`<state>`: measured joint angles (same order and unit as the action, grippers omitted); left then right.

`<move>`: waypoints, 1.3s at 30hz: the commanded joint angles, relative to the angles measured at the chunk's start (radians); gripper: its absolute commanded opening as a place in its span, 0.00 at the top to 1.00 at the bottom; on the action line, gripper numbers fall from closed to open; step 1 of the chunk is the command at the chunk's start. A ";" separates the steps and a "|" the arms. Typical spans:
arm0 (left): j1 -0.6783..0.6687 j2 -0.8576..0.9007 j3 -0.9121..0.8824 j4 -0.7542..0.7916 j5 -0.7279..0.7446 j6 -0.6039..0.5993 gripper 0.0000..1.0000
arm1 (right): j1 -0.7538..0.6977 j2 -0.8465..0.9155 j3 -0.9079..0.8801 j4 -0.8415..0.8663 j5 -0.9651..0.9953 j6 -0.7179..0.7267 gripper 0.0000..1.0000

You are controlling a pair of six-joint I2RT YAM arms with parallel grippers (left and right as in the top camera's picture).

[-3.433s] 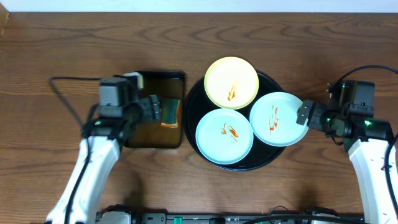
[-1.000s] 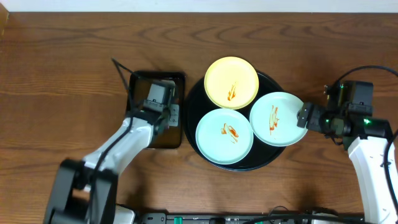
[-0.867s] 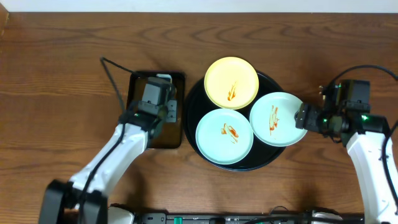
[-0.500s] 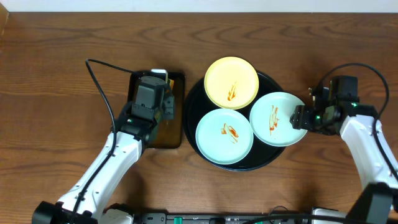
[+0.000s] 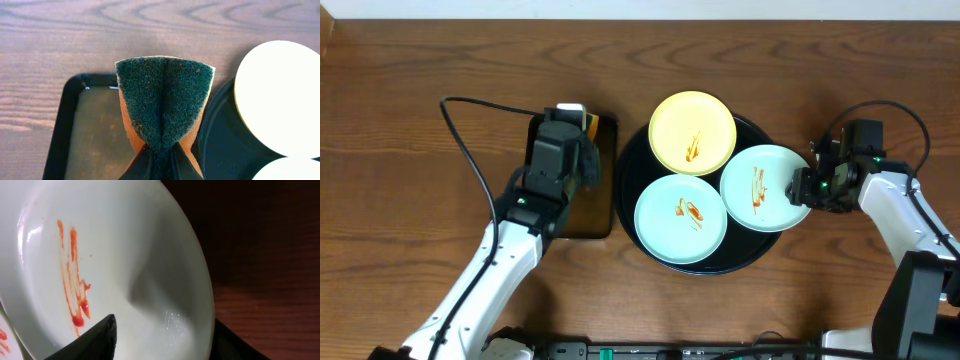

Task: Clean dirty plates on tray and stack at the side
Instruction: 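Grip the right pale green plate rim with the right gripper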

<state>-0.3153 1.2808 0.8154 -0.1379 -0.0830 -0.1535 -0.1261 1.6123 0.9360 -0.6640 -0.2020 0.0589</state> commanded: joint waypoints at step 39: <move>0.004 0.038 0.009 -0.093 0.101 -0.074 0.92 | -0.005 0.004 0.016 -0.031 0.018 -0.008 0.99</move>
<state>-0.3149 1.3193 0.8154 -0.2325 0.0059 -0.2100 -0.1307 1.6123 0.9398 -0.6846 -0.1753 0.0601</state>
